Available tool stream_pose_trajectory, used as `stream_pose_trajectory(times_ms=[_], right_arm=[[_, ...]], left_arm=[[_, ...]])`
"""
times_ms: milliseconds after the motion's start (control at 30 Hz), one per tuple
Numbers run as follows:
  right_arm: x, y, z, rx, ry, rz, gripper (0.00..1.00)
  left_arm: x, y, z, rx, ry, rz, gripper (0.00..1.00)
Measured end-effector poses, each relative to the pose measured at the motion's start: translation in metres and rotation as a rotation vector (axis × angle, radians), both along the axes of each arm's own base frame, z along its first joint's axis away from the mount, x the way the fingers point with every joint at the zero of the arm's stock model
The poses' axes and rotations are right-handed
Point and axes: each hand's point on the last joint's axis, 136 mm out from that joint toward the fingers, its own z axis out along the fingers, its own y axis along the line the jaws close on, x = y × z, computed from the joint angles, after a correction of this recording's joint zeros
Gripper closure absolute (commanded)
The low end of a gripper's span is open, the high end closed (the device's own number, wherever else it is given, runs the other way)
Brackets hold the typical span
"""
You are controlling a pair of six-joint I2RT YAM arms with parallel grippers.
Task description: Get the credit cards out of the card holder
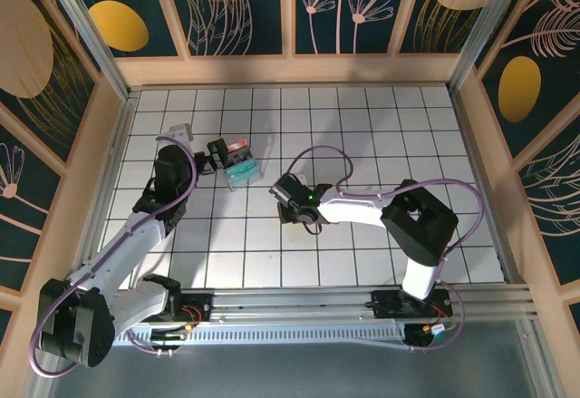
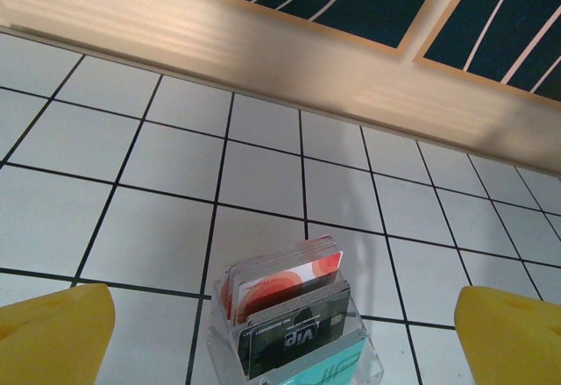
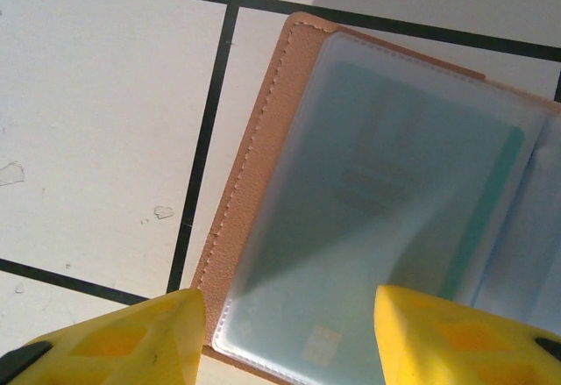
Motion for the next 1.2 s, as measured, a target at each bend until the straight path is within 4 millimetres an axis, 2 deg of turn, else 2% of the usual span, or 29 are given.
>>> stream_pose_trajectory(times_ms=[167, 633, 767, 833, 1000, 1067, 1200], right_arm=[[-0.002, -0.003, -0.003, -0.01, 0.004, -0.001, 0.49], [0.0, -0.008, -0.004, -0.015, -0.018, -0.016, 0.82], [-0.002, -0.011, -0.003, -0.013, -0.018, -0.015, 0.87], [-0.004, -0.015, 0.001, -0.01, -0.021, -0.016, 0.93], [-0.01, -0.026, 0.013, 0.007, -0.039, -0.02, 0.94], [-0.011, -0.03, 0.018, 0.013, -0.049, -0.023, 0.93], [-0.01, -0.04, 0.023, 0.012, -0.067, -0.042, 0.87]], left_arm=[[0.0, 0.0, -0.001, 0.001, 0.004, 0.0, 0.01], [-0.001, 0.0, 0.002, 0.002, 0.006, -0.001, 0.01], [-0.005, -0.001, 0.013, -0.003, -0.027, -0.016, 0.01], [-0.011, -0.002, 0.028, -0.002, -0.071, -0.021, 0.01], [-0.029, -0.019, 0.061, 0.016, -0.18, -0.056, 0.01], [-0.032, -0.027, 0.064, 0.026, -0.193, -0.073, 0.01], [-0.032, -0.034, 0.056, 0.055, -0.176, -0.079, 0.01]])
